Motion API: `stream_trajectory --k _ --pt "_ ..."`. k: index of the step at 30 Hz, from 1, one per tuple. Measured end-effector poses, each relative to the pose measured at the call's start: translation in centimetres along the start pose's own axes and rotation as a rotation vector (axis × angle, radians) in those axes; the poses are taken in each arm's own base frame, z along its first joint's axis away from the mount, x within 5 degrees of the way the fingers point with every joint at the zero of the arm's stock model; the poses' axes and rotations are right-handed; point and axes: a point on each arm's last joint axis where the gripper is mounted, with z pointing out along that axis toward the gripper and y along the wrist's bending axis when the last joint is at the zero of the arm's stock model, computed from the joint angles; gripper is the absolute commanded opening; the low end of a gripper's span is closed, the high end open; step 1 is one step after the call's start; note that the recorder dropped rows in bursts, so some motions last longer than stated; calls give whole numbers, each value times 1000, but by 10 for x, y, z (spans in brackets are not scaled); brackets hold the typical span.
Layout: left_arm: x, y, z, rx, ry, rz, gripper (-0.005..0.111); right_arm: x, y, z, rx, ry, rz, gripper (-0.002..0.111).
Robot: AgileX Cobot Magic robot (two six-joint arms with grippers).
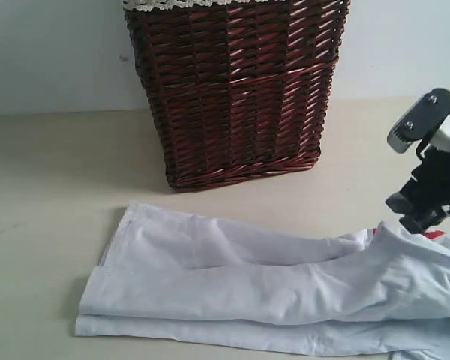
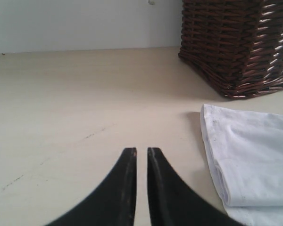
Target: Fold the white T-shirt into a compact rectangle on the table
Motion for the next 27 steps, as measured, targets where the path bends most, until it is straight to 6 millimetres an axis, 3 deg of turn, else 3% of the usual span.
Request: stream_trajectory --k 5,9,12,18,27 --pt "0 0 0 0 0 0 11 -8 2 -13 -11 -66 85 59" --pt "0 0 0 0 0 0 11 -2 28 -17 -290 3 -6 59" --pt "0 0 0 0 0 0 11 4 37 -20 -405 49 -63 59" --pt "0 0 0 0 0 0 11 8 35 -20 -389 89 -134 57" --pt "0 0 0 0 0 0 11 7 32 -18 -349 82 -132 0"
